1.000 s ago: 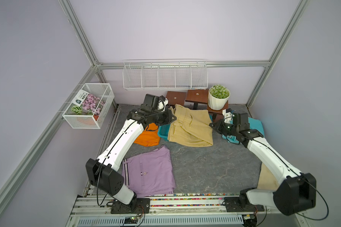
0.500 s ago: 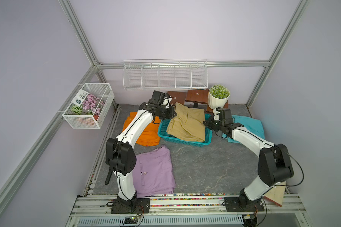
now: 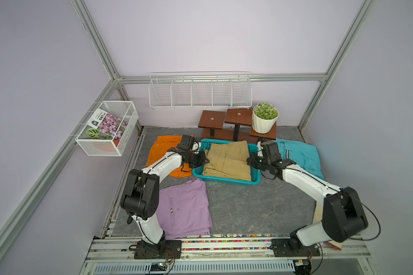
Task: Put the folded long pants in the basket
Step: Move the basket to the center of the board, then place the long pant in the basket.
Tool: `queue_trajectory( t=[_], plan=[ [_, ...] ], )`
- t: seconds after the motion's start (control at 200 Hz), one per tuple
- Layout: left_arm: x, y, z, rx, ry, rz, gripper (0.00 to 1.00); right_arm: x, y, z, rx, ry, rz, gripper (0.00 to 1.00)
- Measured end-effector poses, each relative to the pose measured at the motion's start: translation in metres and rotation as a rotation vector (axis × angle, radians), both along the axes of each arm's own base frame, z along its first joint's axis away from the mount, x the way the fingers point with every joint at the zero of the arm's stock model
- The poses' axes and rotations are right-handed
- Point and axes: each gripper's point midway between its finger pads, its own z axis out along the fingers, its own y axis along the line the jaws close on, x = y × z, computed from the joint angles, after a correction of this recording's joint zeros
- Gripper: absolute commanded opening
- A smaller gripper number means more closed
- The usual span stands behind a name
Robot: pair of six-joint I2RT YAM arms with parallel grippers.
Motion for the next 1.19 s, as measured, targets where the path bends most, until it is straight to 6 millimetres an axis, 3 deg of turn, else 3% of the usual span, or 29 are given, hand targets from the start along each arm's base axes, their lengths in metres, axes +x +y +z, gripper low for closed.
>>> queue_trajectory(
  t=[0.18, 0.325, 0.43, 0.715, 0.895, 1.01, 1.195],
  plan=[
    [-0.035, -0.006, 0.023, -0.065, -0.055, 0.001, 0.0, -0.033, -0.015, -0.012, -0.022, 0.022, -0.004, 0.0],
    [-0.056, -0.008, 0.045, -0.087, -0.11, -0.001, 0.0, -0.046, -0.02, -0.016, -0.022, 0.025, -0.002, 0.0],
    [-0.059, -0.011, 0.057, -0.107, -0.14, -0.012, 0.0, -0.049, -0.022, -0.013, -0.027, 0.014, 0.0, 0.0],
    [-0.036, -0.024, 0.003, -0.029, -0.019, -0.032, 0.0, -0.056, -0.033, -0.028, -0.088, 0.045, -0.02, 0.0],
    [-0.013, -0.039, 0.012, -0.033, -0.031, -0.058, 0.0, -0.058, -0.039, -0.024, -0.113, 0.029, -0.037, 0.0],
    [-0.011, -0.042, 0.012, -0.037, -0.034, -0.068, 0.0, -0.062, -0.041, -0.027, -0.126, 0.017, -0.042, 0.0],
    [-0.009, -0.041, -0.022, -0.01, 0.033, -0.079, 0.0, -0.064, -0.039, -0.045, -0.165, 0.056, -0.036, 0.0]
  ],
)
